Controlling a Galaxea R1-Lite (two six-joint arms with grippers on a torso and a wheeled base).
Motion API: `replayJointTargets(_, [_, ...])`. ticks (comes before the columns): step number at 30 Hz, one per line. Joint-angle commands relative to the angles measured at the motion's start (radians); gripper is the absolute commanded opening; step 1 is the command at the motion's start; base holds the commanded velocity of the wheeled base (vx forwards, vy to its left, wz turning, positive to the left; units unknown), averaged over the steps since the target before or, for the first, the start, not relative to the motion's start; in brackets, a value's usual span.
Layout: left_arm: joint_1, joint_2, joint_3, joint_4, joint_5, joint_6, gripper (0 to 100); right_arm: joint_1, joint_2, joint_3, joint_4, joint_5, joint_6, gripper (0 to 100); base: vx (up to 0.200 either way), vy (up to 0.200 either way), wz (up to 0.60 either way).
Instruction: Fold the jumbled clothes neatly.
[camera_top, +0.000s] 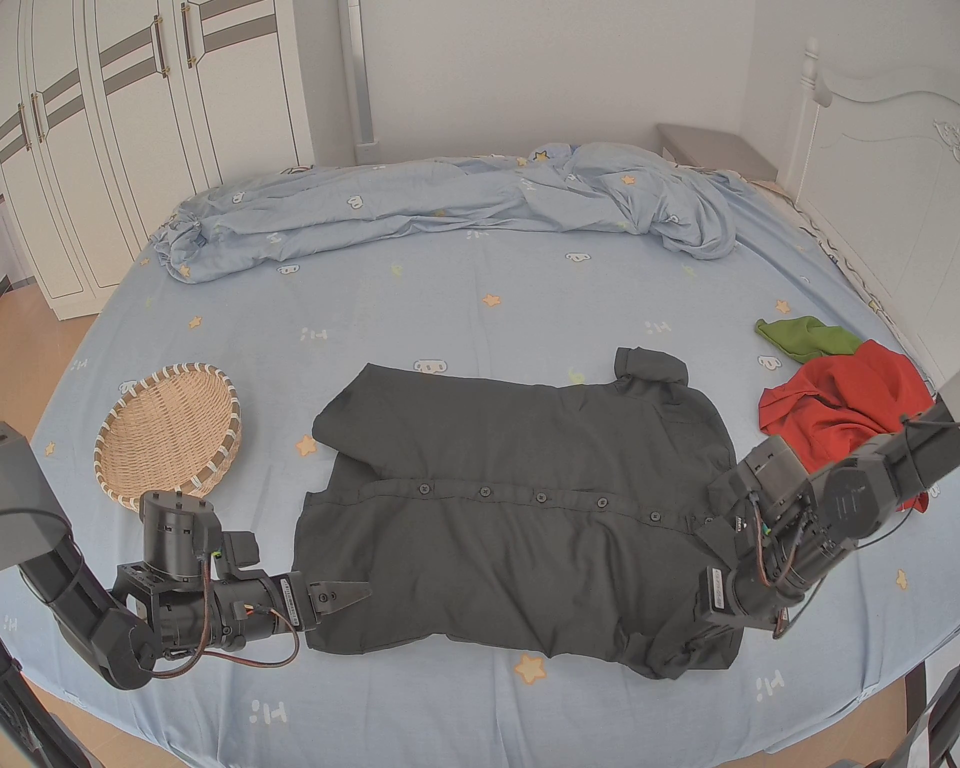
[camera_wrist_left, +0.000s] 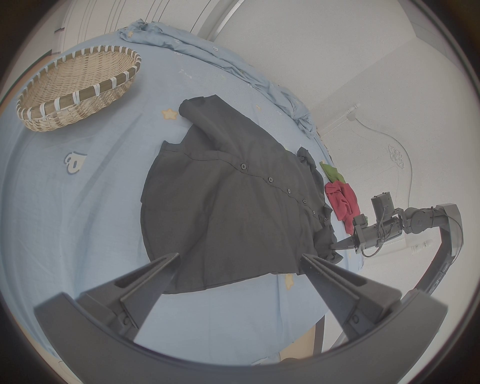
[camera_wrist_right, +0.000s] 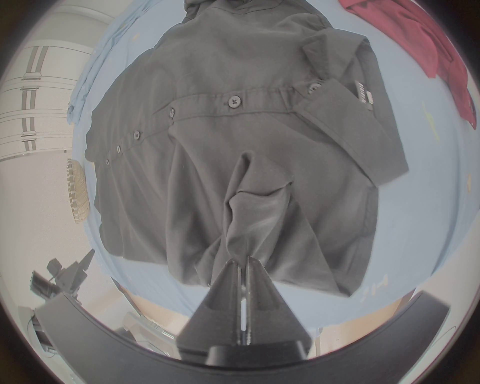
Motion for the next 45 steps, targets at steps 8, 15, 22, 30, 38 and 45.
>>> replayJointTargets(8, [0.0, 0.015, 0.001, 0.0, 0.0, 0.001, 100, 0.14, -0.138, 0.217, -0.071, 0.013, 0.027, 0, 0.0, 0.0, 0.0])
replayJointTargets(15, [0.0, 0.022, 0.0, 0.0, 0.0, 0.001, 100, 0.172, -0.123, 0.236, -0.103, 0.013, 0.041, 0, 0.0, 0.0, 0.0])
replayJointTargets(22, [0.002, 0.027, 0.0, 0.0, 0.0, 0.001, 100, 0.186, -0.175, 0.245, -0.094, 0.088, 0.041, 100, 0.0, 0.0, 0.0])
replayJointTargets(30, [0.006, 0.025, -0.002, 0.0, 0.0, 0.001, 100, 0.067, -0.358, 0.262, -0.088, 0.131, 0.025, 100, 0.0, 0.0, 0.0])
replayJointTargets(38, [0.005, 0.025, -0.002, 0.0, 0.0, 0.001, 100, -0.405, -0.166, 0.139, -0.133, 0.217, -0.312, 100, 0.0, 0.0, 0.0])
replayJointTargets(45, [0.009, 0.024, -0.003, 0.0, -0.002, 0.001, 100, -0.608, 0.046, 0.001, -0.194, 0.472, -0.432, 100, 0.0, 0.0, 0.0])
